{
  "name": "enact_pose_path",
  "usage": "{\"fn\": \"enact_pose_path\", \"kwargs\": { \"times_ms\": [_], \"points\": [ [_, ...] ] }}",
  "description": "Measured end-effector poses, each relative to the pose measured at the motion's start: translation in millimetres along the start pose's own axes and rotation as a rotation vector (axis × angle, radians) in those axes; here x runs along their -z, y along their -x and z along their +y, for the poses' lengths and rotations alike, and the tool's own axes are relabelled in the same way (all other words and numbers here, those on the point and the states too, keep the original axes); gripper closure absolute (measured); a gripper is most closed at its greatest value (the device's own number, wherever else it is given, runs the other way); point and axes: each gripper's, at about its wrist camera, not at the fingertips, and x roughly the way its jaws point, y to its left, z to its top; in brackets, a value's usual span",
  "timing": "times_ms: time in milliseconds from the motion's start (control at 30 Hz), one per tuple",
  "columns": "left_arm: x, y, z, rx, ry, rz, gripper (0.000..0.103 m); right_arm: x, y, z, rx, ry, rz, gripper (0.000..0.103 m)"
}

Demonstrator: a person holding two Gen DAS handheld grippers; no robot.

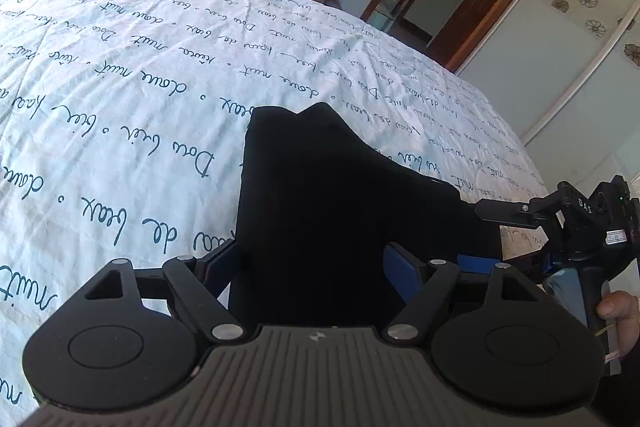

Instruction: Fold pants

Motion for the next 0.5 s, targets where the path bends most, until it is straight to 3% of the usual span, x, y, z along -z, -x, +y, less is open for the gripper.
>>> {"fn": "enact_pose_path", "kwargs": {
  "times_ms": [133,267,333,500],
  "points": [
    [-0.2,-1.8,4.0,0.004,0.019,0.005,0.023,6.7,-7.2,7.4,-0.001,0.008,0.013,0.000],
    [-0.3,2.3,0.6,0.010,0.012,-0.004,0.023,11.8,-15.0,28.3,0.061,0.123,0.026,0.001],
    [-0.1,5.4,-0.8,0.008,0.005,-0.012,0.023,13.1,-15.4,34.1,0.099,0.169,0.028,0.012],
    [1.5,10.8,1.2,0.002,0.005,-0.018,0.022,1.4,2.6,14.1,0.083,0.093,0.014,0.015]
  ]
}}
